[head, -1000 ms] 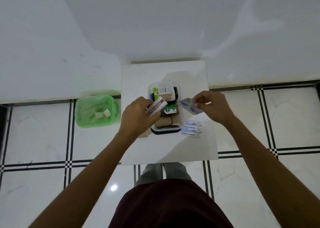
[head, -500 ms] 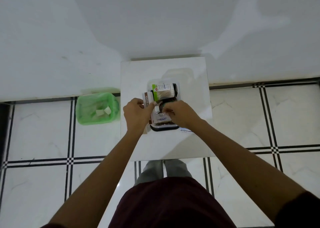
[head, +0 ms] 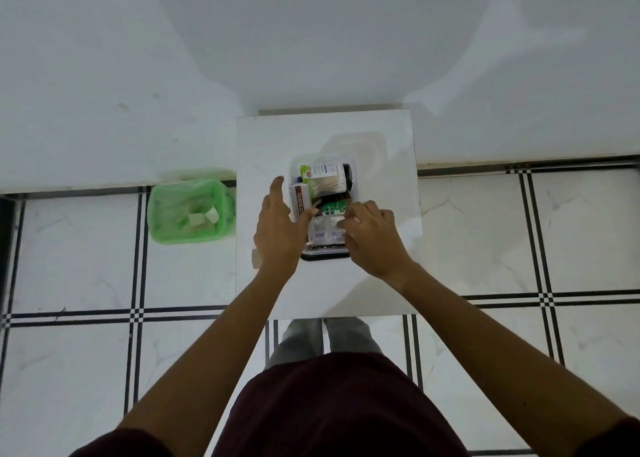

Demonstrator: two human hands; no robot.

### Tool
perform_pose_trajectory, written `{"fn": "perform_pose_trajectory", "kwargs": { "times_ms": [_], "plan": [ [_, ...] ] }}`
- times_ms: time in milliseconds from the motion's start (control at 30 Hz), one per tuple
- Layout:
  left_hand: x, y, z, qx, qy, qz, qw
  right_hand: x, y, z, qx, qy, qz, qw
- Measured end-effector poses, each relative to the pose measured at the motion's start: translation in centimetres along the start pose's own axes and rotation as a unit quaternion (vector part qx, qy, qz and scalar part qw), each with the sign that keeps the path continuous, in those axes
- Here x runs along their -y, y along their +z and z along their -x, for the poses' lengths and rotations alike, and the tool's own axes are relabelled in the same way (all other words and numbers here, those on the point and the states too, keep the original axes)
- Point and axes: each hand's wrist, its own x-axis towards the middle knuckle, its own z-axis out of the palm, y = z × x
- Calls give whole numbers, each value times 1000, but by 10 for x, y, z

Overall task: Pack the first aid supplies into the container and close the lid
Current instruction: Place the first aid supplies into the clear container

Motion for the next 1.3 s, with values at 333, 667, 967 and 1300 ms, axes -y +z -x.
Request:
{"fn": "perform_pose_trajectory", "kwargs": {
  "times_ms": [333,667,967,1300],
  "plan": [
    [19,0,-11,-4,214,-264,941,6,-3,-48,-66,1,52,997],
    [7,4,-11,-3,167,-247,955,-4,-14,-94,-3,-46,118,992],
    [8,12,-28,104,128,-268,949,-13,-9,-84,-68,-65,131,987],
    [45,-15,-13,-18,200,-62,978,-22,-22,-44,-121,58,-15,991]
  ]
}}
